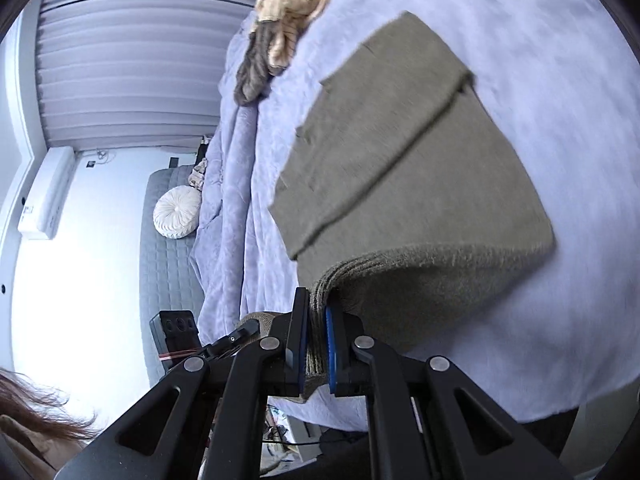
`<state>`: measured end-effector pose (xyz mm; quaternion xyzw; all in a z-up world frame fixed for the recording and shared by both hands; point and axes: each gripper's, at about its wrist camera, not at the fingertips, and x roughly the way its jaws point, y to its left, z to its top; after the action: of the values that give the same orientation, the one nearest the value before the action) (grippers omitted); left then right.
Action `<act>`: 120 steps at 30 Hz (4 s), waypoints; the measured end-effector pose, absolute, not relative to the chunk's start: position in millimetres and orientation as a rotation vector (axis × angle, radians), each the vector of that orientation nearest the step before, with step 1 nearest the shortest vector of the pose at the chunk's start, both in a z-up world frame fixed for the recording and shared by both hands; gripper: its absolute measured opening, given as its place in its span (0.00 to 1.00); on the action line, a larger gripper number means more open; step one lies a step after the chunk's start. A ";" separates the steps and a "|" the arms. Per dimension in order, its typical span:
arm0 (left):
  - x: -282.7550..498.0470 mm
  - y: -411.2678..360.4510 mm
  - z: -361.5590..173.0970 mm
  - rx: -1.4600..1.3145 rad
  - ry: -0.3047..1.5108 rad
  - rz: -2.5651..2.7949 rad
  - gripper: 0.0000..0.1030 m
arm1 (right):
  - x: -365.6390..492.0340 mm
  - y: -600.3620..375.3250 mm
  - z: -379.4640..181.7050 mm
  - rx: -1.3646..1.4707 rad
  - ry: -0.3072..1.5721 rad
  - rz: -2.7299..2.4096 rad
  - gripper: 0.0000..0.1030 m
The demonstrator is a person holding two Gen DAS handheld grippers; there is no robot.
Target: Fold small clothes
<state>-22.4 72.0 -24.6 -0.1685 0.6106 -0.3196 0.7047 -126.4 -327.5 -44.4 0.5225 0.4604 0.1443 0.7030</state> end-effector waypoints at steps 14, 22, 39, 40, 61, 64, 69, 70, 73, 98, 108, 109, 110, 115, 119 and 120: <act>122.9 35.8 -35.5 -0.411 1.171 -0.456 0.12 | 81.0 -390.3 -35.7 0.988 1.017 0.380 0.08; 186.1 13.9 -120.4 -0.303 1.231 -0.311 0.12 | 161.5 -396.4 -124.8 0.963 1.105 0.281 0.07; 167.8 38.9 -83.4 -0.182 1.110 -0.209 0.77 | 138.7 -405.9 -120.7 0.811 1.073 0.146 0.52; 169.7 39.3 -89.7 -0.174 1.133 -0.204 0.77 | 140.0 -404.2 -118.9 0.772 1.074 0.134 0.52; 215.6 48.9 -139.4 -0.009 1.151 -0.019 0.76 | 159.3 -385.2 -140.7 0.445 1.174 0.100 0.06; 210.0 60.6 -133.1 0.039 1.144 0.023 0.77 | 155.8 -389.1 -136.2 0.445 1.166 0.077 0.06; 184.9 89.4 -127.6 -0.045 1.218 -0.023 0.76 | 139.7 -399.8 -124.3 0.492 1.170 0.000 0.16; 174.9 92.4 -125.7 -0.075 1.237 -0.061 0.76 | 132.7 -398.3 -120.0 0.501 1.166 0.007 0.18; 142.6 94.2 -120.8 -0.119 1.286 -0.166 0.76 | 102.8 -381.4 -107.3 0.567 1.160 0.090 0.37; 48.9 98.3 -134.7 -0.275 1.367 -0.350 0.07 | 5.0 -228.6 -152.0 0.929 1.245 0.330 0.07; 29.6 103.2 -148.6 -0.194 1.398 -0.298 0.08 | -14.3 -228.4 -176.0 0.822 1.342 0.257 0.07; 28.9 102.9 -144.7 -0.173 1.391 -0.287 0.08 | -16.7 -228.6 -172.0 0.804 1.352 0.265 0.07; 28.2 103.4 -140.1 -0.159 1.383 -0.280 0.08 | -20.5 -230.7 -167.5 0.790 1.358 0.270 0.07; 39.6 101.8 -109.4 -0.165 1.305 -0.284 0.08 | -28.6 -258.2 -125.5 0.663 1.293 0.265 0.08; 74.8 77.2 -95.4 -0.127 1.241 -0.318 0.08 | -9.3 -294.5 -105.4 0.601 1.213 0.195 0.08; 86.9 68.0 -93.0 -0.116 1.222 -0.327 0.08 | -1.4 -301.3 -103.6 0.595 1.207 0.170 0.08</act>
<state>86.9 68.0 -93.0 -0.0543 0.5708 -0.1529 0.8049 -1.4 -301.3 -103.6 0.2754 0.5582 0.0786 0.7787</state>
